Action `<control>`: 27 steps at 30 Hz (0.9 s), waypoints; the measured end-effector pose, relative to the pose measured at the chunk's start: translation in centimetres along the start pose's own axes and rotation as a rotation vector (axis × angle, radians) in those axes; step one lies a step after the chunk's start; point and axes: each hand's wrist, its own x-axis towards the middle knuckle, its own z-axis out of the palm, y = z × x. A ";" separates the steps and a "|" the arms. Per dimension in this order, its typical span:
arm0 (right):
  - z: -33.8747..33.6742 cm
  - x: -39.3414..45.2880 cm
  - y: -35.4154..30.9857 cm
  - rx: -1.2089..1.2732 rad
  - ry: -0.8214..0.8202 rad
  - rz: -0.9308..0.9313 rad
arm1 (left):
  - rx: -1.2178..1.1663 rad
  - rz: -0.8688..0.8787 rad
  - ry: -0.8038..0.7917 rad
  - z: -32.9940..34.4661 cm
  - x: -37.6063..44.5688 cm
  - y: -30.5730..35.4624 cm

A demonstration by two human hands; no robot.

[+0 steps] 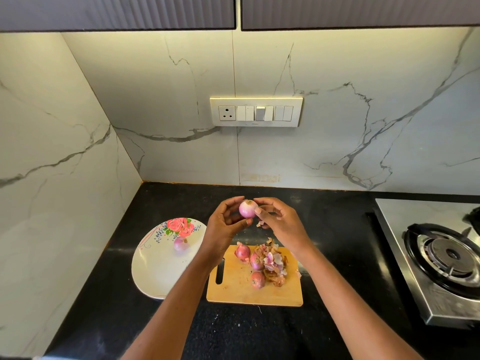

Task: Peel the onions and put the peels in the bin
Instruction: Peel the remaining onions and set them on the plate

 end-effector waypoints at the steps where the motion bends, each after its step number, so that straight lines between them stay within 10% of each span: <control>1: 0.0 0.0 0.0 0.006 0.013 -0.006 | -0.009 -0.012 0.011 0.0 0.0 -0.1; 27: -0.5 0.3 1.0 -0.685 0.103 -0.483 | 0.055 -0.069 -0.099 0.1 0.0 -0.9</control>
